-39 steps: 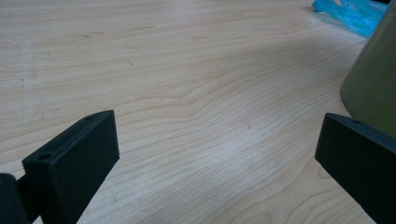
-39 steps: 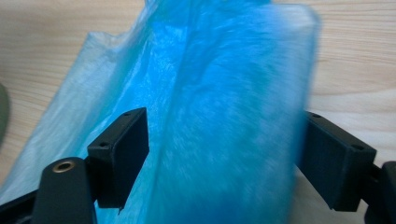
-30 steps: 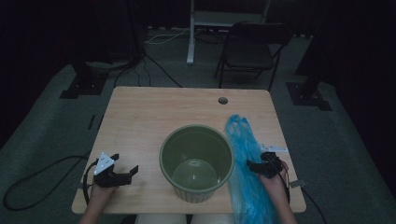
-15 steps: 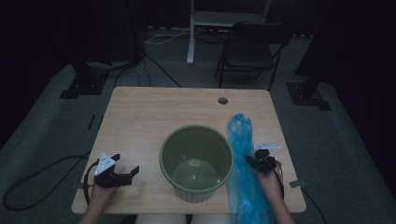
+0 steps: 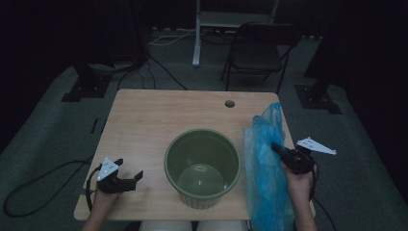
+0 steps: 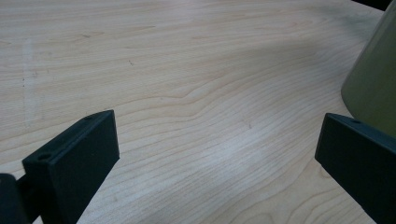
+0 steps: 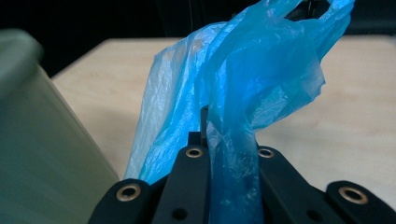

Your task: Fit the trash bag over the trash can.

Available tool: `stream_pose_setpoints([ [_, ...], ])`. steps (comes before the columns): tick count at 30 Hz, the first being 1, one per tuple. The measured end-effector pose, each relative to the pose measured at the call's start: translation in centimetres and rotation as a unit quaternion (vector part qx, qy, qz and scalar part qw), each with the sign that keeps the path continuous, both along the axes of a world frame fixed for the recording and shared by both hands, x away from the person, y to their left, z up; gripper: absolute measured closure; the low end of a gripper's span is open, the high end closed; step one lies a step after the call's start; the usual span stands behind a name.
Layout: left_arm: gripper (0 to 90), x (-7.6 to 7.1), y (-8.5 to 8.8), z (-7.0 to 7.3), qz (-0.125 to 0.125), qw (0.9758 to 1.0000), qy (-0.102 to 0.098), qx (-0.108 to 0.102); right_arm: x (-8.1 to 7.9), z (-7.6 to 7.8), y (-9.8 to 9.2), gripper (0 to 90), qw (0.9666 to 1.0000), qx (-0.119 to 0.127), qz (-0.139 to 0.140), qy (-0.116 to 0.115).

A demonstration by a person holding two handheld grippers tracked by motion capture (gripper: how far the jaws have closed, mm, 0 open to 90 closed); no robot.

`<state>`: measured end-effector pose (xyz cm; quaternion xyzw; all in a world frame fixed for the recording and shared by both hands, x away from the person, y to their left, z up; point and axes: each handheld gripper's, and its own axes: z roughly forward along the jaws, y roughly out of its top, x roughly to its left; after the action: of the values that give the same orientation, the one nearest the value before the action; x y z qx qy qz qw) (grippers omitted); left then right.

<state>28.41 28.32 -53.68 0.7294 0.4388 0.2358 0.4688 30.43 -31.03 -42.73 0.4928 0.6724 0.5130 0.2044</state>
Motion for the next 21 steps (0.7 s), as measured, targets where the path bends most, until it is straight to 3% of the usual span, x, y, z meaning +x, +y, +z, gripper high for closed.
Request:
stream_pose_setpoints([
  [5, 0.2, 0.0, 0.0, 0.0, 0.001, 1.0, 0.001, -0.001, -1.4, 2.6, -0.3, 89.7, 0.9989, 0.016, -0.002, -0.044],
  [6, 0.2, 0.0, 0.0, 0.0, 0.001, 1.0, 0.001, -0.001, -1.9, 3.8, -0.3, 89.6, 0.9976, 0.023, 0.0, -0.065],
  [10, 0.2, 0.0, 0.1, 0.0, 0.001, 1.0, 0.0, -0.002, -2.8, 6.2, -0.3, 89.6, 0.9945, 0.032, 0.002, -0.1],
  [12, 0.2, 0.0, 0.0, 0.0, 0.001, 1.0, -0.001, -0.001, -3.1, 8.2, -0.3, 89.6, 0.9914, 0.041, 0.008, -0.124],
  [13, 0.2, 0.1, 0.0, 0.0, 0.0, 1.0, -0.002, -0.002, -3.1, 8.2, -0.3, 89.6, 0.9914, 0.041, 0.008, -0.124],
  [17, 0.2, 0.2, 0.0, -0.1, -0.002, 1.0, -0.001, 0.003, -3.2, 11.0, -0.1, 89.6, 0.9852, 0.072, 0.033, -0.152],
  [21, 0.2, 0.1, 0.0, -0.1, -0.003, 1.0, 0.0, 0.005, -2.8, 13.9, 0.5, 89.6, 0.9766, 0.105, 0.062, -0.177],
])
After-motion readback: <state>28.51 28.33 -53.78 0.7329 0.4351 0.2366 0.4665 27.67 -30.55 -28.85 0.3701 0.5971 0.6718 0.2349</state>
